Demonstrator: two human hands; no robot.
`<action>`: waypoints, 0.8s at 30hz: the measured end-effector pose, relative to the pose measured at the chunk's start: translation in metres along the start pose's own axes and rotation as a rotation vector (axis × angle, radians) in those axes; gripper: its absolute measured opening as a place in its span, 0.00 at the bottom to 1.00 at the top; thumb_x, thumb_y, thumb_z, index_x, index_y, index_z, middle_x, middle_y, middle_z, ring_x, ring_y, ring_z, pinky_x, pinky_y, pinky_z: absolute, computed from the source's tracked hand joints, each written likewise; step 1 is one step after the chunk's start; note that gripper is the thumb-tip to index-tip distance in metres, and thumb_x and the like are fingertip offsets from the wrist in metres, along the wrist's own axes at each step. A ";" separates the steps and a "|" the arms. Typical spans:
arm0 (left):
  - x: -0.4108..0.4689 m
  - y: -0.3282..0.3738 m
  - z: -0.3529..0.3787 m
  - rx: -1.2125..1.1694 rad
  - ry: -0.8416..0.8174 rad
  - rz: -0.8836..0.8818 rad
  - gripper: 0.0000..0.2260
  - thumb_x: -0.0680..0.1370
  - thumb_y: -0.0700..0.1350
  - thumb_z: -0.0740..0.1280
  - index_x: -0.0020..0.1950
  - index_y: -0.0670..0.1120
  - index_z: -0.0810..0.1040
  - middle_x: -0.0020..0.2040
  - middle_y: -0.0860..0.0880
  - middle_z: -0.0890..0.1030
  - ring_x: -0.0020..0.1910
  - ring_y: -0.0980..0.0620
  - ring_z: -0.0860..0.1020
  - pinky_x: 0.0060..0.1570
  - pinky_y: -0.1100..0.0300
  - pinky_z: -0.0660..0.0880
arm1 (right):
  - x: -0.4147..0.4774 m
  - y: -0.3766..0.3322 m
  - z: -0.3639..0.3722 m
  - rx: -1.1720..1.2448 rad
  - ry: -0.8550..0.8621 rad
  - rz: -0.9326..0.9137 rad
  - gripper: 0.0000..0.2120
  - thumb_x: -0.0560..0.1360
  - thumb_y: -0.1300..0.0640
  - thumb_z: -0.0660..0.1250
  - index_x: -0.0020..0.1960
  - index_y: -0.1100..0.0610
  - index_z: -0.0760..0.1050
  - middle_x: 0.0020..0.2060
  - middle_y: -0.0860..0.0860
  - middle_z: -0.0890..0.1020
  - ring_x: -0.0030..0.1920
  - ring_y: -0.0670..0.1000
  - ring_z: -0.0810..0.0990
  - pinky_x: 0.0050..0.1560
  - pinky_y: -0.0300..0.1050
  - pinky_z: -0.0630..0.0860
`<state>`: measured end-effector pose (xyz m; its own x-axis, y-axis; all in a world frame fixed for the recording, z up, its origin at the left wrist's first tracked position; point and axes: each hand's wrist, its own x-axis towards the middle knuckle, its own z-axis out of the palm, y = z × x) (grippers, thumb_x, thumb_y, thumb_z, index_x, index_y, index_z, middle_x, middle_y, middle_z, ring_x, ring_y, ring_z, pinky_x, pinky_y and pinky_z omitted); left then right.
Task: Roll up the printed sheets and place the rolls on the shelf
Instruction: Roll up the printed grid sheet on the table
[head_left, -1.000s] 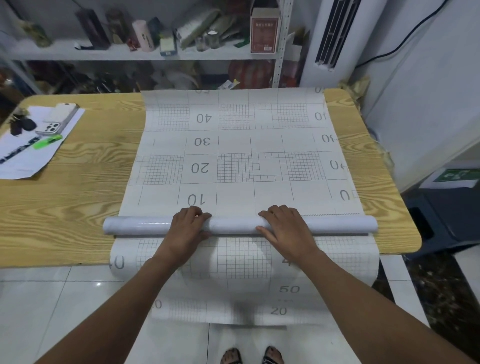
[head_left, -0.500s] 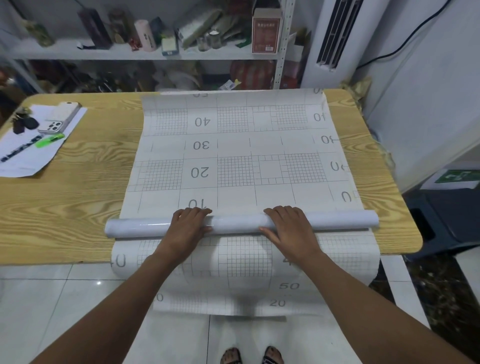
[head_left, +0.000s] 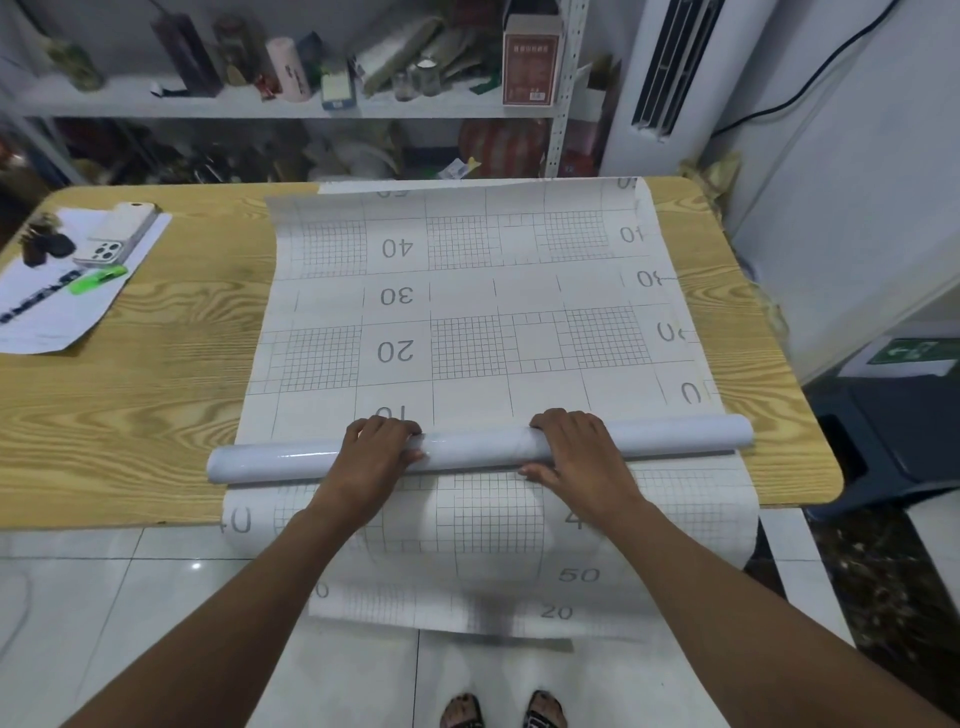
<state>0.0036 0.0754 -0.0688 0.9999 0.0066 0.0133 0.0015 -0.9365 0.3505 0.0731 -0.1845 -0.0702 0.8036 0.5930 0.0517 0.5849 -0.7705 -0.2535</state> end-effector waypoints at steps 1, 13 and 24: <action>0.000 0.000 0.000 -0.005 -0.003 0.000 0.11 0.77 0.44 0.65 0.58 0.42 0.75 0.52 0.46 0.78 0.55 0.44 0.72 0.61 0.54 0.59 | 0.000 0.000 0.000 0.004 0.006 0.003 0.23 0.70 0.42 0.69 0.56 0.57 0.73 0.48 0.51 0.77 0.46 0.54 0.75 0.55 0.49 0.71; -0.005 -0.006 -0.004 0.018 -0.011 0.035 0.22 0.74 0.57 0.53 0.60 0.44 0.74 0.57 0.45 0.75 0.53 0.45 0.73 0.54 0.52 0.66 | 0.002 -0.002 -0.001 -0.061 -0.017 0.020 0.17 0.75 0.45 0.64 0.58 0.55 0.73 0.52 0.50 0.76 0.50 0.53 0.74 0.57 0.49 0.67; 0.002 -0.007 -0.001 0.090 0.027 0.052 0.17 0.69 0.44 0.74 0.55 0.44 0.78 0.49 0.44 0.79 0.46 0.42 0.76 0.47 0.49 0.71 | 0.006 -0.004 -0.001 -0.146 -0.025 0.036 0.27 0.76 0.40 0.45 0.52 0.53 0.78 0.46 0.49 0.77 0.45 0.52 0.74 0.51 0.48 0.71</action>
<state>0.0057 0.0820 -0.0700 0.9979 -0.0341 0.0550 -0.0474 -0.9636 0.2632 0.0754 -0.1785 -0.0675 0.8221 0.5689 0.0208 0.5674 -0.8159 -0.1111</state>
